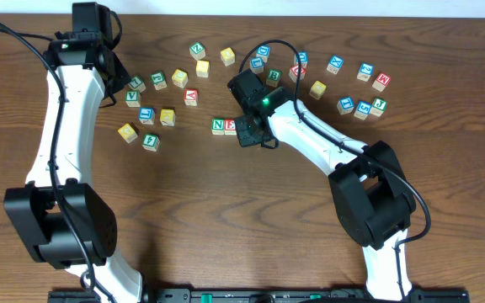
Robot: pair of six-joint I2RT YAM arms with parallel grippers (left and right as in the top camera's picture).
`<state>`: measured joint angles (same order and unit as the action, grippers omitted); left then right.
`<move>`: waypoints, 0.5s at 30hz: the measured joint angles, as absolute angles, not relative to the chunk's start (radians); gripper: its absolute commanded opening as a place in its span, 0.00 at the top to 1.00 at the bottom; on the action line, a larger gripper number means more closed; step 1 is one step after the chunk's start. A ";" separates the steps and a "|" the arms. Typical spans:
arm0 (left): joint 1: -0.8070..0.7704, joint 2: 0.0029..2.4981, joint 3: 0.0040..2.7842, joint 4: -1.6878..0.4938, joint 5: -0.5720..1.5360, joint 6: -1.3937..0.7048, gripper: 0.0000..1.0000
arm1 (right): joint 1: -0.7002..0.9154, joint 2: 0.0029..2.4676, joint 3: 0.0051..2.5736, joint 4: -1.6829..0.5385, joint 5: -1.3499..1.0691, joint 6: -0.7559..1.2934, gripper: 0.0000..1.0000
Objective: Spell out NEURIPS
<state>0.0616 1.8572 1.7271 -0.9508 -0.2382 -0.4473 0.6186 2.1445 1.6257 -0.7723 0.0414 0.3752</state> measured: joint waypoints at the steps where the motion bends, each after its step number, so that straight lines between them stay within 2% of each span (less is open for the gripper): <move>1: 0.062 1.857 1.727 -0.951 -0.238 -0.447 0.76 | 0.619 2.144 1.626 -0.772 0.041 0.375 0.99; 15: 0.062 1.857 1.727 -0.957 -0.238 -0.447 0.76 | 0.619 2.135 1.626 -0.804 0.041 0.375 0.99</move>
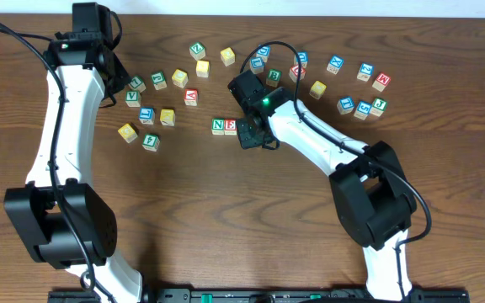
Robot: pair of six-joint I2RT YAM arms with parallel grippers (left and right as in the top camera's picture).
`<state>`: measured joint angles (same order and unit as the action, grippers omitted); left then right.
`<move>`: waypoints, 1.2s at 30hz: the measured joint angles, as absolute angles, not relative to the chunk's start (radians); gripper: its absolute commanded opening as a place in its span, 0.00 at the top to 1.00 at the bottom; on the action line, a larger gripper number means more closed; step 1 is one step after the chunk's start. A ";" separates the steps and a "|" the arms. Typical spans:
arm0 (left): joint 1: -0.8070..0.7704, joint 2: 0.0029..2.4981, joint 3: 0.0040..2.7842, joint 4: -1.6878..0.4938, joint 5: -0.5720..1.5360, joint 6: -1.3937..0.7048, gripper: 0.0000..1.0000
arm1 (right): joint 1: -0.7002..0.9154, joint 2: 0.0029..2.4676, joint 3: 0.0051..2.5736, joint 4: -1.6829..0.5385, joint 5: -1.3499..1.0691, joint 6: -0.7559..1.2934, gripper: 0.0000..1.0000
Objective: Spell out NEURIPS
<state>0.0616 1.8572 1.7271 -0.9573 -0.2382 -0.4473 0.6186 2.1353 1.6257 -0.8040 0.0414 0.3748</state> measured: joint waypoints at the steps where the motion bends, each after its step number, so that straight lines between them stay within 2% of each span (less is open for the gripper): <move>1: 0.062 1.857 1.727 -0.958 -0.238 -0.447 0.76 | 0.618 2.126 1.626 -0.805 0.041 0.375 0.99; 9: 0.062 1.857 1.727 -0.958 -0.238 -0.447 0.75 | 0.588 1.995 1.627 -0.855 0.042 0.375 0.99; 22: 0.062 1.857 1.727 -0.958 -0.238 -0.447 0.75 | 0.556 1.995 1.465 -0.813 0.039 0.382 0.99; 36: 0.062 1.857 1.727 -0.958 -0.238 -0.447 0.75 | 0.539 2.022 1.461 -0.737 0.015 0.383 0.99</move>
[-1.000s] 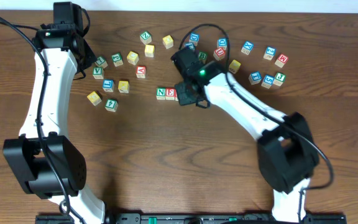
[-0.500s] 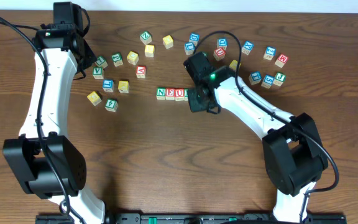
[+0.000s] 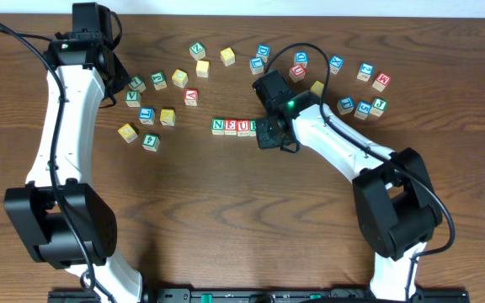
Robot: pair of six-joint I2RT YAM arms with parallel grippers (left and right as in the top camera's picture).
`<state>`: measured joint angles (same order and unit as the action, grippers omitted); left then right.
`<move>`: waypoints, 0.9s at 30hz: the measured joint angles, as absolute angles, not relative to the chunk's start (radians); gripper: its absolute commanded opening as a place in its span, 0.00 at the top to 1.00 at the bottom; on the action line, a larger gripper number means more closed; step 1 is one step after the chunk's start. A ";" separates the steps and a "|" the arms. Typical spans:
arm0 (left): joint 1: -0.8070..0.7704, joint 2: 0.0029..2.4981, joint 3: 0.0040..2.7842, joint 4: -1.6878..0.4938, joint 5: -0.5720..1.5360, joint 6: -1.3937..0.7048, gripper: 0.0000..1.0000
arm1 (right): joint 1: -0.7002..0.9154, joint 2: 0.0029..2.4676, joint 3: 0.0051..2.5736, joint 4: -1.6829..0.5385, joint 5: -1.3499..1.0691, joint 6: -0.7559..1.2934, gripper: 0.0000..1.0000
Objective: Spell out NEURIPS
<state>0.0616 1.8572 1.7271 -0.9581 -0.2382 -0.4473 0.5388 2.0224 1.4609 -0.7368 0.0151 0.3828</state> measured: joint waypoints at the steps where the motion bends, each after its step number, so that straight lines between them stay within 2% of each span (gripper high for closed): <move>1: 0.062 1.857 1.727 -0.958 -0.238 -0.447 0.75 | 0.538 2.025 1.461 -0.736 0.011 0.382 0.99; 27: 0.062 1.857 1.727 -0.958 -0.238 -0.447 0.75 | 0.493 2.088 1.471 -0.711 -0.082 0.371 0.99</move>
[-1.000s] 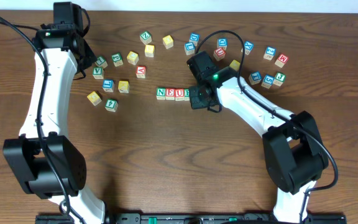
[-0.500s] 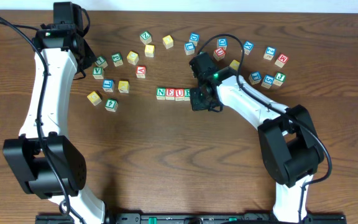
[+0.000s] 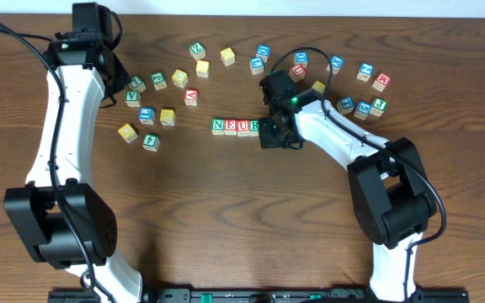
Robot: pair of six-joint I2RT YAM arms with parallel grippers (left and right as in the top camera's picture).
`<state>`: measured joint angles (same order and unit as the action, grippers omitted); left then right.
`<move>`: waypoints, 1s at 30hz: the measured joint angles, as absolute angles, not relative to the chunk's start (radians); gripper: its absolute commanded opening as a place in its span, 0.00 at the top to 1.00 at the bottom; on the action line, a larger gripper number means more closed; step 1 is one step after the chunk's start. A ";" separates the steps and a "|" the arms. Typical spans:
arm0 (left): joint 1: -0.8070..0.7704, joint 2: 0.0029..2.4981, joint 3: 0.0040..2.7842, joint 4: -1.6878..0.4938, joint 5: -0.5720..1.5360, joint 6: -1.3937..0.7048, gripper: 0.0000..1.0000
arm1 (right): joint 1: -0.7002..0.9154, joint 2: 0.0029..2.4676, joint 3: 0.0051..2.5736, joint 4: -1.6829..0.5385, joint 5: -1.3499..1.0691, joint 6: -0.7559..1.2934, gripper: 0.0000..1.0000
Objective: Spell out NEURIPS
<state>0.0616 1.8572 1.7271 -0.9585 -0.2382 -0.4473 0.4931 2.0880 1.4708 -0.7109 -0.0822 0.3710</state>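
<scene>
A row of four letter blocks (image 3: 236, 127) lies at the table's middle and reads N, E, U, R from left to right. My right gripper (image 3: 266, 132) sits right against the R block (image 3: 254, 127) at the row's right end. Its fingers are hidden under the wrist, so its state does not show. My left gripper (image 3: 118, 74) hangs at the far left, beside a green block (image 3: 136, 83); its fingers are too dark to read.
Loose letter blocks lie in a left cluster (image 3: 167, 116) and along the back right (image 3: 364, 71). A red block (image 3: 298, 71) and a yellow block (image 3: 317, 87) sit close beside the right arm. The table's front half is bare wood.
The right wrist has turned and the arm has swung slightly, while the gripper stays at the row's right end. The fourth block now reads clearly as R. The left arm has not moved.
At first only N and E showed, with my right gripper over the spot just to their right. It had edged slightly right 2.1 s ago. By 0.9 s ago it stood farther right and the row showed N, E, U and a fourth block. Now the row reads N, E, U, R.
</scene>
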 measured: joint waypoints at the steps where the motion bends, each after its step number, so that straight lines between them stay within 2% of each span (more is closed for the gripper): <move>1: 0.062 1.857 1.727 -0.958 -0.238 -0.447 0.75 | 0.493 2.088 1.471 -0.709 -0.082 0.371 0.99; 30: 0.062 1.857 1.727 -0.962 -0.238 -0.447 0.75 | 0.493 2.088 1.471 -0.696 -0.083 0.371 0.99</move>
<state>0.0616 1.8572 1.7271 -0.9615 -0.2382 -0.4473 0.4931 2.0880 1.4708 -0.6960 -0.0826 0.3710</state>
